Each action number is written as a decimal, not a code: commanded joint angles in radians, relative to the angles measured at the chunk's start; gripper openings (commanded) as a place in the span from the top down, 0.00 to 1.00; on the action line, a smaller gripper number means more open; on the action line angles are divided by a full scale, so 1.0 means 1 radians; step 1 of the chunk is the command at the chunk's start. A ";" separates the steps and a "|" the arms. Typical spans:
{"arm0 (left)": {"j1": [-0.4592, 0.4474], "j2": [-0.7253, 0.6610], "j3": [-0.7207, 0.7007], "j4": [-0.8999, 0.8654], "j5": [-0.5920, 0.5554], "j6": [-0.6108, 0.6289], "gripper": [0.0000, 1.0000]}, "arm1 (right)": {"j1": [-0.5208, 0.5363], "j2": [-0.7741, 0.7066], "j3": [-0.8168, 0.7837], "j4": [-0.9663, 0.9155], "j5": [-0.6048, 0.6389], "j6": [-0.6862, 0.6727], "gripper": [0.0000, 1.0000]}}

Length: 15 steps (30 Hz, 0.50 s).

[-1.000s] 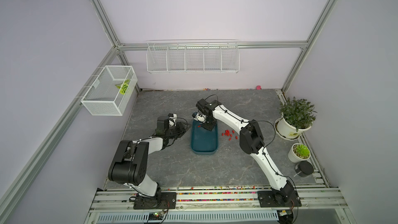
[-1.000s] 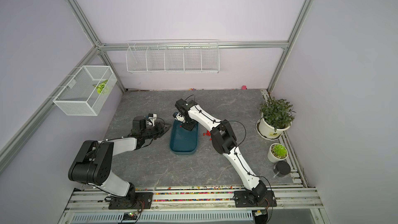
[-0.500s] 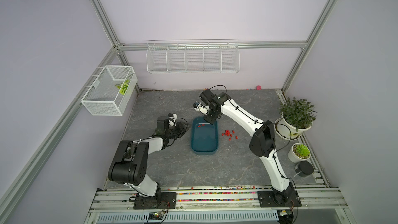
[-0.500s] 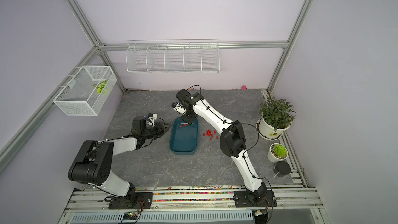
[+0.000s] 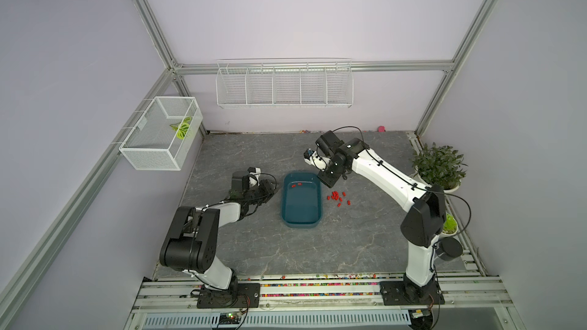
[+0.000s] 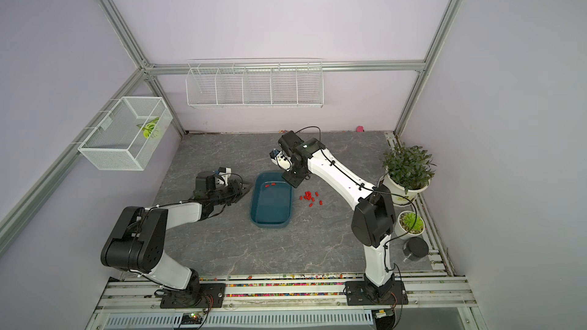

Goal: Take the screw protection sleeves out of the storage box
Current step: Pick up the screw protection sleeve from the storage box, then place the screw protection sleeve at the center of the board.

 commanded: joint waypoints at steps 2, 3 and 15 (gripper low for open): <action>0.007 0.015 0.020 0.019 0.006 -0.006 0.54 | -0.018 -0.079 -0.127 0.074 -0.031 0.052 0.99; 0.006 0.014 0.020 0.018 0.006 -0.006 0.54 | -0.020 -0.088 -0.151 0.081 -0.033 0.058 0.99; 0.006 0.016 0.027 -0.003 0.011 0.003 0.54 | -0.031 -0.066 -0.330 0.227 -0.092 0.141 0.99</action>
